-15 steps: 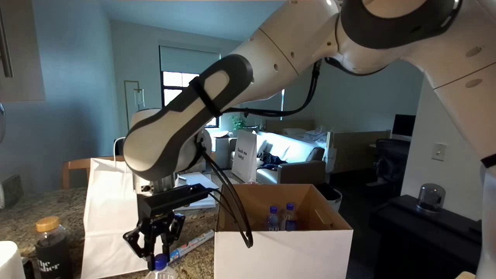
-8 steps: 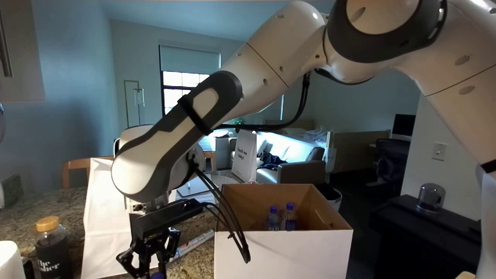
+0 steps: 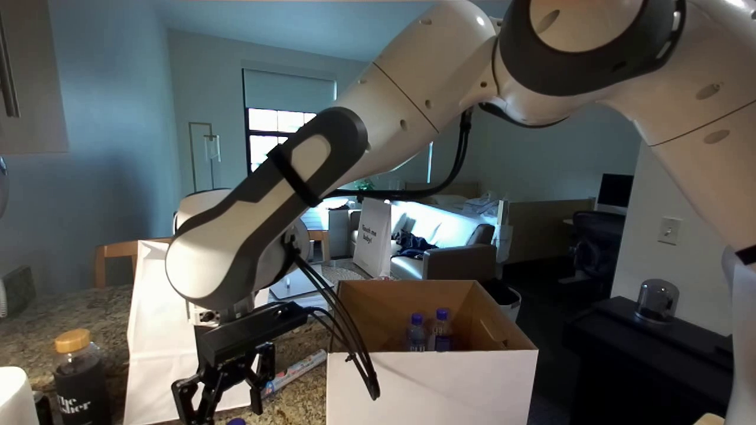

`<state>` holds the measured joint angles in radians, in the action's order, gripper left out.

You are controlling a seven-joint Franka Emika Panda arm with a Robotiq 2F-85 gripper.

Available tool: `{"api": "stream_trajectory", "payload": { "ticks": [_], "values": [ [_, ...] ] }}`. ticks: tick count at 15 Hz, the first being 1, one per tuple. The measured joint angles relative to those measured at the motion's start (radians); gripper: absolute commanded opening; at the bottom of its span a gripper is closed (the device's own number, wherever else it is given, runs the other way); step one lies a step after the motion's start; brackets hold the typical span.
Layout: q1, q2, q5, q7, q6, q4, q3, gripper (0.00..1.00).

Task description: Remove two bottles from the box

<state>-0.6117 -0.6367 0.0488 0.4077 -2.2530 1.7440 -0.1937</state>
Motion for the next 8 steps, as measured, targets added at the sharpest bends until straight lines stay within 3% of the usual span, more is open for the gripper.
{"api": "stream_trajectory", "payload": {
  "ticks": [4,8],
  "values": [
    [-0.024,0.034,0.01,0.061,-0.005,0.004,0.015,1.0],
    [-0.031,0.15,0.037,0.1,0.027,0.039,0.04,1.0]
  ]
}}
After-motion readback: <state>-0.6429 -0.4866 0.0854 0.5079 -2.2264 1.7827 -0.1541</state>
